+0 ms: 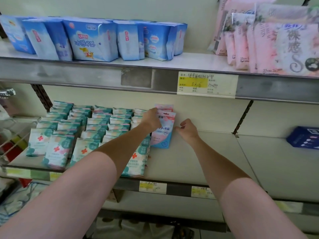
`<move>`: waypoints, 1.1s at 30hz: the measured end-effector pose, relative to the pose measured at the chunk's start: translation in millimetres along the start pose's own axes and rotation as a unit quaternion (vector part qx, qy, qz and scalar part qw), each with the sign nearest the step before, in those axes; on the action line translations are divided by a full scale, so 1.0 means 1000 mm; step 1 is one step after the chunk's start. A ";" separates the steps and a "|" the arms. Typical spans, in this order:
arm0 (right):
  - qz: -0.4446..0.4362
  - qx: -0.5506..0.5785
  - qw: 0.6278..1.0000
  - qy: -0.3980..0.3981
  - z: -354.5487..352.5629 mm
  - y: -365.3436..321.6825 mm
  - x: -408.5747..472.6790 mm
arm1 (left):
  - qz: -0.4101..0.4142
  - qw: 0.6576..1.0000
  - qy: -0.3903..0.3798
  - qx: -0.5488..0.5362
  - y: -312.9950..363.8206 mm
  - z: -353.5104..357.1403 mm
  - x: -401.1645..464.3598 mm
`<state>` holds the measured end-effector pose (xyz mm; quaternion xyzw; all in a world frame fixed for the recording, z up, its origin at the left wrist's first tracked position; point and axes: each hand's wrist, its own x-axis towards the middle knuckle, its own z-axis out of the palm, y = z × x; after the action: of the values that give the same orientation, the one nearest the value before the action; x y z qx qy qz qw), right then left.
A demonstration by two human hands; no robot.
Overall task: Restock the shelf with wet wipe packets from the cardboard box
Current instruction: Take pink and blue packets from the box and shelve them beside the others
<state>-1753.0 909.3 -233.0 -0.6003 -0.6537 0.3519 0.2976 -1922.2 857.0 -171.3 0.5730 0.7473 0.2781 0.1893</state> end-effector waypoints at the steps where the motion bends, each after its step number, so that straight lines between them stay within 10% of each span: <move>1: 0.000 -0.001 1.000 0.001 0.000 0.000 -0.001 | 0.010 1.000 0.014 0.018 0.000 0.001 0.000; 33: -0.072 -0.071 0.995 0.007 0.060 -0.083 -0.141 | 0.012 0.985 0.016 0.173 -0.095 -0.097 -0.131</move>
<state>-1835.2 760.1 -194.6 -0.5739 -0.7165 0.2776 0.2832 -2016.6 693.7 -161.3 0.6014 0.7803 0.1556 0.0720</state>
